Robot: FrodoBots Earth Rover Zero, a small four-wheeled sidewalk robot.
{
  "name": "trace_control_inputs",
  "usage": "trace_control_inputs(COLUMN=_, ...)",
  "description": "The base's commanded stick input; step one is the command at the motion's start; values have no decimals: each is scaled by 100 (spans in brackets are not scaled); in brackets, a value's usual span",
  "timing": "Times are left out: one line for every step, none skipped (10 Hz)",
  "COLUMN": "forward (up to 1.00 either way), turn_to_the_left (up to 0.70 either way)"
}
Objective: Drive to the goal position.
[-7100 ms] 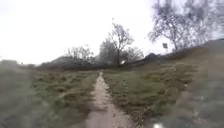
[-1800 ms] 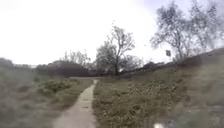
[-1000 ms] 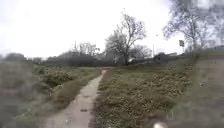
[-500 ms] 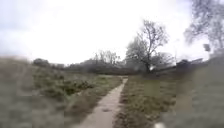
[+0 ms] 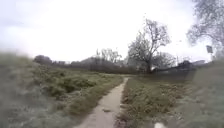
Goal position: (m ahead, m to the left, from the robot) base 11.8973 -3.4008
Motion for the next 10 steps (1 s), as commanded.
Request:
trace_control_inputs(forward=0, turn_to_the_left=-70)
trace_control_inputs(forward=0, turn_to_the_left=-70)
trace_control_inputs(forward=0, turn_to_the_left=-70)
trace_control_inputs(forward=0, turn_to_the_left=-70)
trace_control_inputs(forward=0, turn_to_the_left=-18)
trace_control_inputs(forward=70, turn_to_the_left=0)
trace_control_inputs(forward=70, turn_to_the_left=0)
trace_control_inputs(forward=70, turn_to_the_left=0)
trace_control_inputs(forward=70, turn_to_the_left=0)
trace_control_inputs(forward=70, turn_to_the_left=-10)
